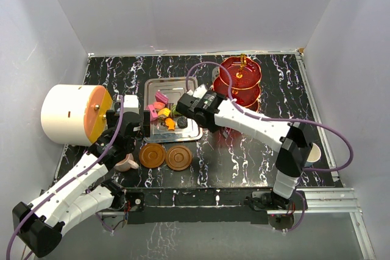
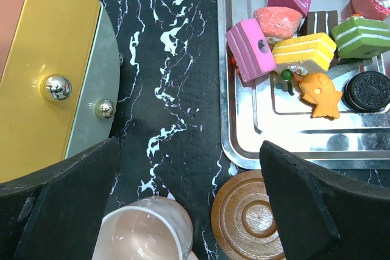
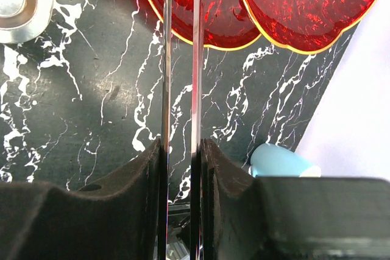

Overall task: Serve the afternoon tea
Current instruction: Place the desert on the desert table.

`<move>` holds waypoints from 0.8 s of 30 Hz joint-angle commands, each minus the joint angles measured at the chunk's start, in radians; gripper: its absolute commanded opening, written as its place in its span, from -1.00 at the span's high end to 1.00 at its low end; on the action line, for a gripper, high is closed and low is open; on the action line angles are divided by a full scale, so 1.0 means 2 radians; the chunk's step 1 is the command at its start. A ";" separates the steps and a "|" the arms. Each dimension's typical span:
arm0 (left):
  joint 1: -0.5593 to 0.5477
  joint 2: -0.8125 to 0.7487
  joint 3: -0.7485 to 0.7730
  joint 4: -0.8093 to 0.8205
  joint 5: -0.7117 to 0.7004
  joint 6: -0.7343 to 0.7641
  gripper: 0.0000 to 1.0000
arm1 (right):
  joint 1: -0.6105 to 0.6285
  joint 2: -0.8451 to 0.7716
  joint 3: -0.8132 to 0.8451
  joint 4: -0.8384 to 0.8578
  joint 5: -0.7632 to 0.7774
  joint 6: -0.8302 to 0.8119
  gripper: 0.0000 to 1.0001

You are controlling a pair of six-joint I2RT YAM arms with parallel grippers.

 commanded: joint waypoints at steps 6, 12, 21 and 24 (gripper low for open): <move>0.003 -0.004 0.007 0.004 0.001 0.000 -0.97 | 0.002 0.043 -0.001 0.007 0.055 -0.002 0.52; 0.003 -0.005 0.007 0.004 0.002 0.000 -0.97 | 0.002 0.071 -0.002 0.007 0.068 -0.004 0.51; 0.003 -0.004 0.007 0.005 0.005 0.001 -0.97 | 0.020 0.097 0.014 0.007 0.051 -0.008 0.43; 0.003 -0.004 0.007 0.006 0.004 0.001 -0.97 | 0.022 0.094 0.024 0.007 0.034 -0.007 0.38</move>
